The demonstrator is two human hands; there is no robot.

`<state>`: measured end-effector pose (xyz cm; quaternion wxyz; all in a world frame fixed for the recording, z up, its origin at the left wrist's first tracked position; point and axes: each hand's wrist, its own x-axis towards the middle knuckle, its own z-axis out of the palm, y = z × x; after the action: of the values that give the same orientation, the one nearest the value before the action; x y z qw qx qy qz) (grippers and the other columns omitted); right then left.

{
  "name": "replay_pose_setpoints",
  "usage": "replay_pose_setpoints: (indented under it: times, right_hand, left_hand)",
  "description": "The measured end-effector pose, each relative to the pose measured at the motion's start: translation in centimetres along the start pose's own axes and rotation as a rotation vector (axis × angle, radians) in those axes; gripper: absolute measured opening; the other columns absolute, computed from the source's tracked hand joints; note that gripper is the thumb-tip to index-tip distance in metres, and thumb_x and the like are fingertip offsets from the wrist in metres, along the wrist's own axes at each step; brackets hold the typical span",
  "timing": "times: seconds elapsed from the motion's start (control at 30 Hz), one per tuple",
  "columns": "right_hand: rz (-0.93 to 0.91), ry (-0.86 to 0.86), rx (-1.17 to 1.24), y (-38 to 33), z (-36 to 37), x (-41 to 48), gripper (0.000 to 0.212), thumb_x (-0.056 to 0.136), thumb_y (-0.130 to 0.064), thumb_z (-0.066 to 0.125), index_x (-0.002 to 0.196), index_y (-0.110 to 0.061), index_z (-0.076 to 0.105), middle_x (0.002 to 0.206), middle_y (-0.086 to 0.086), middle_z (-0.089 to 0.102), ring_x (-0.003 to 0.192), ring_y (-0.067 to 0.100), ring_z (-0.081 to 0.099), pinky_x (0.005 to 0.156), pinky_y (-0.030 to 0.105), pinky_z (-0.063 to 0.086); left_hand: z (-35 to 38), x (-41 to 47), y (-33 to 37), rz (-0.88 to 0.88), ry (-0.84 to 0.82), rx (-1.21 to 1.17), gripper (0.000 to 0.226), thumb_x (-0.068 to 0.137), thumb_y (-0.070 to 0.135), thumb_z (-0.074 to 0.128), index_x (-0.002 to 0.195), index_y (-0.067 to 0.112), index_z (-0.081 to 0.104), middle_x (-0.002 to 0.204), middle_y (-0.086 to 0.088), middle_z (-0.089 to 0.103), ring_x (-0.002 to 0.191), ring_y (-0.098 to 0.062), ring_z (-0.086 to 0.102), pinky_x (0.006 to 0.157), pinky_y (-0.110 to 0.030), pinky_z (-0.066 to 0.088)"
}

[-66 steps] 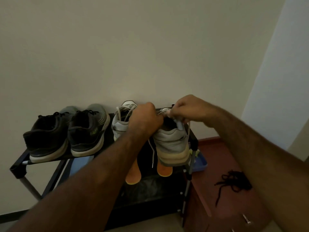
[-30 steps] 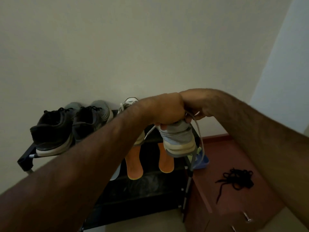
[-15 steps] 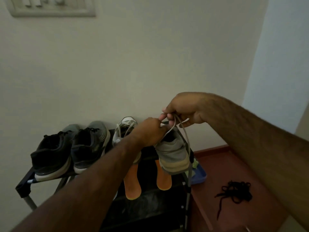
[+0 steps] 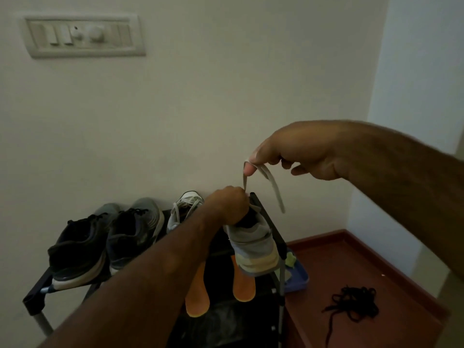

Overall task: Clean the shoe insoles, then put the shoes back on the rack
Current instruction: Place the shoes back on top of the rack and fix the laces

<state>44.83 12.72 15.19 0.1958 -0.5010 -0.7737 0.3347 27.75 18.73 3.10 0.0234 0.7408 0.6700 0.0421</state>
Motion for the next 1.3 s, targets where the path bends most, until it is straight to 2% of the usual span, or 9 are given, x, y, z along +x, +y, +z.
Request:
replay_pose_setpoints:
  times: [0.17,0.37,0.47,0.57,0.67,0.8,0.93,1.13,1.3]
  right_hand:
    - [-0.137,0.092,0.059,2.1,1.8,1.8,0.023,0.097,-0.013,0.06,0.095,-0.02,0.082,0.094,-0.007,0.069,0.082,0.011,0.052,0.074,0.026,0.04]
    - [-0.015,0.01,0.087,5.5,5.6,4.4,0.02,0.093,-0.012,0.064,0.087,-0.016,0.083,0.086,0.002,0.079,0.081,0.009,0.064,0.075,0.024,0.049]
    - [0.137,-0.071,-0.068,6.3,7.1,5.5,0.012,0.09,-0.019,0.073,0.079,-0.014,0.075,0.07,-0.001,0.069,0.062,0.01,0.056,0.056,0.021,0.04]
    - [0.187,-0.063,-0.24,7.1,8.3,7.1,0.022,0.094,-0.02,0.068,0.076,-0.014,0.056,0.074,0.001,0.054,0.06,0.012,0.048,0.048,0.021,0.038]
    - [0.229,-0.077,-0.216,7.9,9.0,8.4,0.013,0.096,-0.022,0.066,0.1,-0.01,0.066,0.099,0.011,0.066,0.084,0.022,0.067,0.071,0.035,0.064]
    - [0.278,-0.074,-0.193,8.0,9.4,9.2,0.026,0.095,-0.02,0.071,0.113,-0.001,0.068,0.11,0.021,0.067,0.098,0.034,0.07,0.081,0.05,0.064]
    - [0.262,-0.042,-0.217,8.1,9.5,9.5,0.027,0.096,-0.02,0.07,0.109,0.004,0.069,0.108,0.023,0.068,0.097,0.037,0.071,0.08,0.052,0.064]
    - [0.177,-0.16,-0.159,8.1,7.5,8.5,0.017,0.099,-0.006,0.062,0.109,0.004,0.071,0.104,0.019,0.071,0.083,0.027,0.071,0.081,0.044,0.065]
    - [0.075,0.024,-0.007,9.5,6.7,7.7,0.011,0.094,-0.012,0.073,0.095,-0.002,0.077,0.095,0.02,0.076,0.08,0.031,0.076,0.072,0.04,0.066]
  left_hand:
    - [-0.5,0.3,-1.5,0.025,-0.032,-0.055,0.021,0.106,0.025,0.045,0.094,0.015,0.059,0.105,-0.008,0.064,0.092,-0.022,0.06,0.081,-0.036,0.046]
    - [-0.6,0.7,-2.1,0.081,-0.044,-0.128,0.026,0.103,0.021,0.047,0.079,0.02,0.058,0.092,-0.008,0.066,0.081,-0.022,0.063,0.074,-0.036,0.053]
    - [-0.4,1.1,-2.5,0.141,-0.051,-0.113,0.026,0.09,0.035,0.049,0.091,0.018,0.069,0.098,-0.005,0.071,0.085,-0.02,0.067,0.077,-0.036,0.055]
    - [0.0,1.5,-3.0,0.174,0.019,-0.18,0.02,0.1,0.023,0.051,0.1,0.014,0.069,0.107,-0.006,0.071,0.1,-0.025,0.067,0.087,-0.037,0.052]
    - [0.1,0.9,-3.1,0.252,0.149,-0.177,0.031,0.104,0.016,0.048,0.123,0.018,0.072,0.105,0.004,0.061,0.099,-0.014,0.057,0.084,-0.029,0.042]
    - [0.4,-0.8,-2.8,0.36,0.313,-0.097,0.033,0.099,0.011,0.053,0.123,0.021,0.072,0.1,0.004,0.055,0.088,-0.014,0.05,0.077,-0.029,0.04]
    - [0.3,-2.2,-2.4,0.345,0.128,-0.044,0.037,0.091,0.002,0.06,0.122,0.017,0.075,0.108,-0.002,0.072,0.094,-0.02,0.065,0.081,-0.028,0.049]
    - [-0.5,-1.9,-1.9,0.207,-0.267,-0.056,0.04,0.096,-0.001,0.043,0.115,0.023,0.069,0.096,-0.015,0.075,0.051,-0.016,0.064,0.059,-0.03,0.056]
    - [0.0,-0.4,-1.2,0.23,-0.221,0.134,0.026,0.104,0.019,0.054,0.122,0.019,0.074,0.091,-0.003,0.072,0.075,-0.022,0.068,0.07,-0.031,0.051]
